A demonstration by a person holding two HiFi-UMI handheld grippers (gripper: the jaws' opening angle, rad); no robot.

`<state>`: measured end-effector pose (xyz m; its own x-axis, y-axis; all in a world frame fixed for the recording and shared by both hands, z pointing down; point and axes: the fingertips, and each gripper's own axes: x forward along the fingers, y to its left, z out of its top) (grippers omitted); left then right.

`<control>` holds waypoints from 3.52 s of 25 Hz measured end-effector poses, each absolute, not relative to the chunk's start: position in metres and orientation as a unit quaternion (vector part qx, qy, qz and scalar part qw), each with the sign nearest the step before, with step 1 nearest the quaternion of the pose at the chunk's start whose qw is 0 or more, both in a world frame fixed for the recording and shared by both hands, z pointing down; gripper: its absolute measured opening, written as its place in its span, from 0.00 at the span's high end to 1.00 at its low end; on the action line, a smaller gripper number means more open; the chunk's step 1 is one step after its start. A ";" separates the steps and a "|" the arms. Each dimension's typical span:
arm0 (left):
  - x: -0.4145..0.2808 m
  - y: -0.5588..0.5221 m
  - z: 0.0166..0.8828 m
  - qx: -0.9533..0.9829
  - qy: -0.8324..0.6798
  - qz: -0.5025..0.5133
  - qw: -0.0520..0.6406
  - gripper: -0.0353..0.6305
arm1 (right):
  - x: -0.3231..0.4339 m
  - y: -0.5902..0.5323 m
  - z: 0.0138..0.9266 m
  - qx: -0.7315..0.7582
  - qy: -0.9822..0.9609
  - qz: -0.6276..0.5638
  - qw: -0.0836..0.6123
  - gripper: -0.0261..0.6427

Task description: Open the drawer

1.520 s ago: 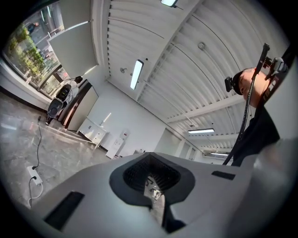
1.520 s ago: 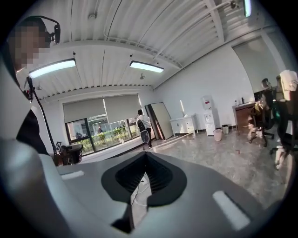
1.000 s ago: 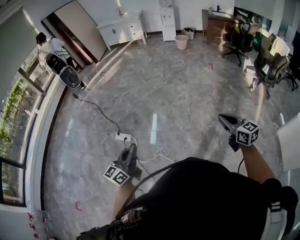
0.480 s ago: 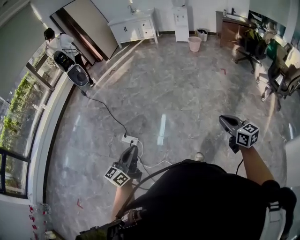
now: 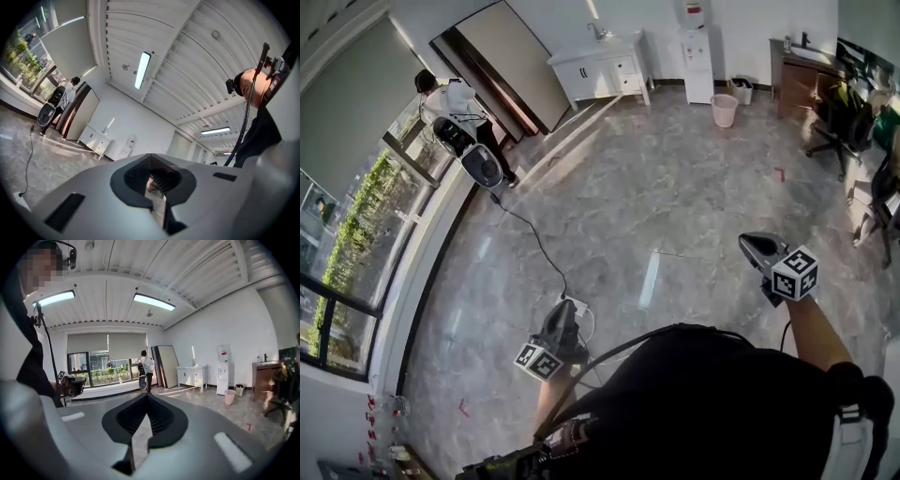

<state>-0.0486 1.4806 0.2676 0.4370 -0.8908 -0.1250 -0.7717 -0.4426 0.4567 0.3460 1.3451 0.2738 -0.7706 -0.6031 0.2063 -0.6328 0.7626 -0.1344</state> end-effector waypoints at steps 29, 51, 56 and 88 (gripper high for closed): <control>-0.125 1.014 0.290 0.915 -0.331 -0.123 0.193 0.95 | 0.281 1.007 0.249 0.491 -0.862 0.117 0.057 0.96; -0.018 0.776 0.271 0.894 -0.390 -0.118 0.184 0.95 | 0.378 0.717 0.288 0.423 -0.893 0.134 0.073 0.96; 0.029 0.713 0.248 0.878 -0.425 -0.143 0.164 0.95 | 0.415 0.630 0.276 0.384 -0.914 0.115 0.066 0.96; -0.095 0.349 0.252 0.925 -0.315 -0.134 0.165 0.95 | 0.303 0.341 0.248 0.481 -0.867 0.111 0.065 0.96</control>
